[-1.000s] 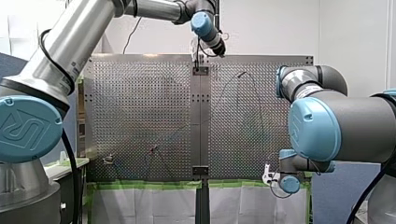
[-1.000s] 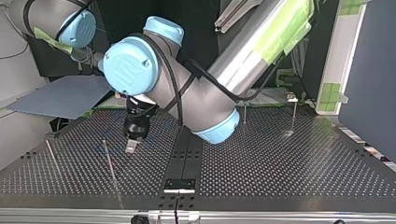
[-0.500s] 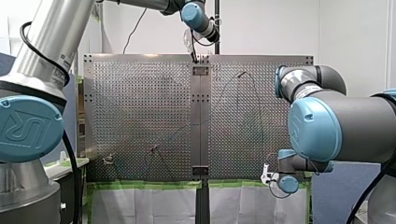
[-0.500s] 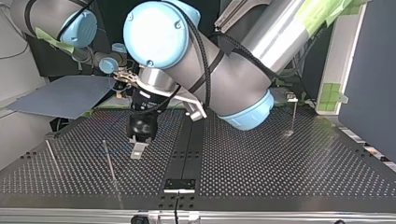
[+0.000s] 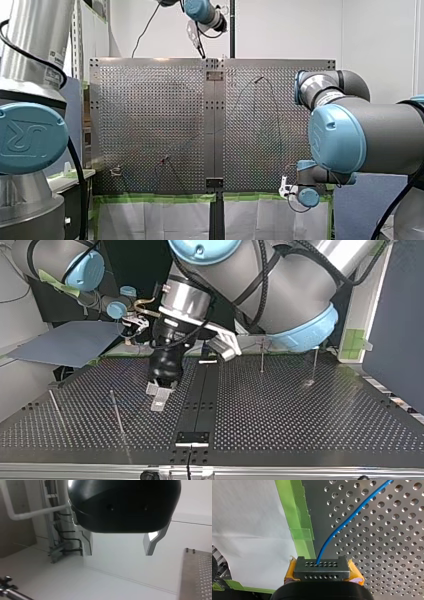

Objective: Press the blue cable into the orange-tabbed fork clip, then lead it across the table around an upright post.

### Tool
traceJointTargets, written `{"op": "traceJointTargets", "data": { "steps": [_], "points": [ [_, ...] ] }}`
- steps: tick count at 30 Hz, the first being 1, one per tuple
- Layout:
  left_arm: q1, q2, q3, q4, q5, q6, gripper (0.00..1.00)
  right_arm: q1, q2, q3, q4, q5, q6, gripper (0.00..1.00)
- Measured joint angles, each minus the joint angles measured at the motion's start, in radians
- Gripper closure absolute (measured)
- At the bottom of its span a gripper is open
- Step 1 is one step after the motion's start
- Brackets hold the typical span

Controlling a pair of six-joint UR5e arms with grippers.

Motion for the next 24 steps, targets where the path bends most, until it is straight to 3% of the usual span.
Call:
{"op": "traceJointTargets", "data": {
  "steps": [6,24],
  "points": [
    [0.000,0.027,-0.061,0.061,-0.005,0.000,0.01,0.000,0.000,0.000,0.000,0.000,0.000,1.00],
    [0.004,0.029,-0.229,0.229,-0.002,-0.018,0.01,0.003,0.000,0.000,0.000,-0.003,0.000,1.00]
  ]
}}
